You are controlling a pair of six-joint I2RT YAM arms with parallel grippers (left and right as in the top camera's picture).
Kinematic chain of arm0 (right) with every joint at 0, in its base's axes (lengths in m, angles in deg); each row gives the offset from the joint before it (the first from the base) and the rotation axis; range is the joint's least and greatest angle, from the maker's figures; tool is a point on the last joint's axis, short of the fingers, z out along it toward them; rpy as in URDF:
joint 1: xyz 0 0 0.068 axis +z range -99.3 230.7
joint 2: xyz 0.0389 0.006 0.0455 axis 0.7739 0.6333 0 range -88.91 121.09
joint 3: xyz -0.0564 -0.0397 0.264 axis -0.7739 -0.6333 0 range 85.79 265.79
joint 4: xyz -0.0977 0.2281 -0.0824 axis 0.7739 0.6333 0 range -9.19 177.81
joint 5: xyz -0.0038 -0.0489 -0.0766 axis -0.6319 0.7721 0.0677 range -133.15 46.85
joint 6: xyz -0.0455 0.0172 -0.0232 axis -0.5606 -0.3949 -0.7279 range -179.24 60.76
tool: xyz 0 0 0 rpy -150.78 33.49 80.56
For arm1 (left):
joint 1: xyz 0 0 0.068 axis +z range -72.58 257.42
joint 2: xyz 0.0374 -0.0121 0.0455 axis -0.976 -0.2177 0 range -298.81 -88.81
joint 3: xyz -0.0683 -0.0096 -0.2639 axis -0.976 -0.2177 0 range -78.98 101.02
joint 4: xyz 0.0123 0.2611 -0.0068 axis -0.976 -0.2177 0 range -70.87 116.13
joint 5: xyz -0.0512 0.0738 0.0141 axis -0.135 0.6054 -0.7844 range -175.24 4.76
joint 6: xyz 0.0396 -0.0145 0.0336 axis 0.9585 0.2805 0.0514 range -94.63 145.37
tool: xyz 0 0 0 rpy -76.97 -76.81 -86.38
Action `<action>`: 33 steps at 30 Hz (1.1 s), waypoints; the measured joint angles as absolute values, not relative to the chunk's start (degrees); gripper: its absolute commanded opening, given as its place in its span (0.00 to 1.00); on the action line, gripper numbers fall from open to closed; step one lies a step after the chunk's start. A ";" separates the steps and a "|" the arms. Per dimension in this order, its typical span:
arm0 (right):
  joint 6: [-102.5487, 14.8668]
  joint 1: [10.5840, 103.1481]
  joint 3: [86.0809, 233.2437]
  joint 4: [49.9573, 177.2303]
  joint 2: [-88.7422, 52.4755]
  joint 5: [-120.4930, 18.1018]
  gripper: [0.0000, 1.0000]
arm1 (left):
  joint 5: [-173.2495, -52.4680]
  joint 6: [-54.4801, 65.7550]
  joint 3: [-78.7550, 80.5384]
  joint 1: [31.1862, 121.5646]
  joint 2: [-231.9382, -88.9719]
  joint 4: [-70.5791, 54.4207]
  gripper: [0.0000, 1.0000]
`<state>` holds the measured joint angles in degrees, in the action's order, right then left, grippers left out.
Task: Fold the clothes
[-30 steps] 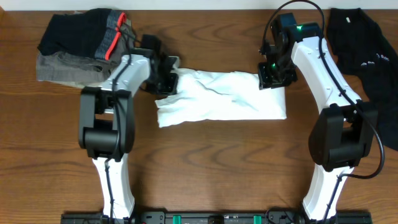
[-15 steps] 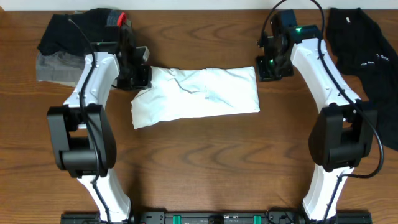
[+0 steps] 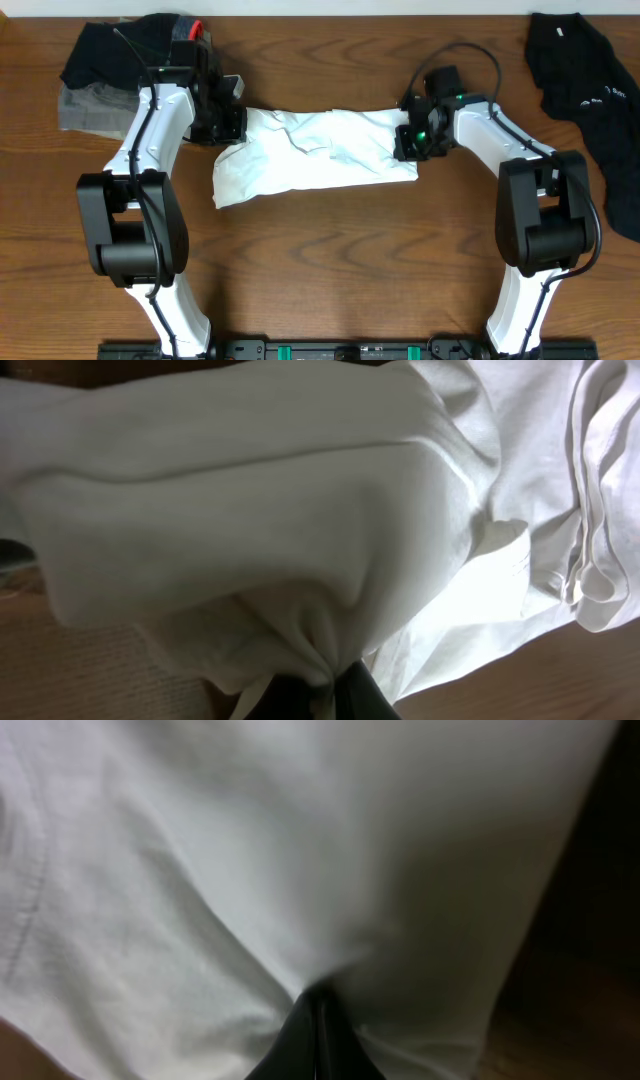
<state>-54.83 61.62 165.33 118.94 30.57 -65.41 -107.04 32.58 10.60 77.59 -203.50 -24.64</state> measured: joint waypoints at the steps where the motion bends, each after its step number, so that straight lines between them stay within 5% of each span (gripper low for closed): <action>1: -54.33 61.60 164.48 117.84 30.53 -65.89 0.01 | -107.04 32.40 10.60 77.59 -203.39 -24.64 0.06; 10: -52.39 61.31 160.37 113.58 28.65 -66.88 0.01 | -107.42 27.66 10.55 75.03 -197.21 -23.87 0.06; 33: -51.97 60.94 159.87 113.23 28.72 -67.88 0.01 | -104.36 12.29 10.49 50.16 -194.69 -7.00 0.07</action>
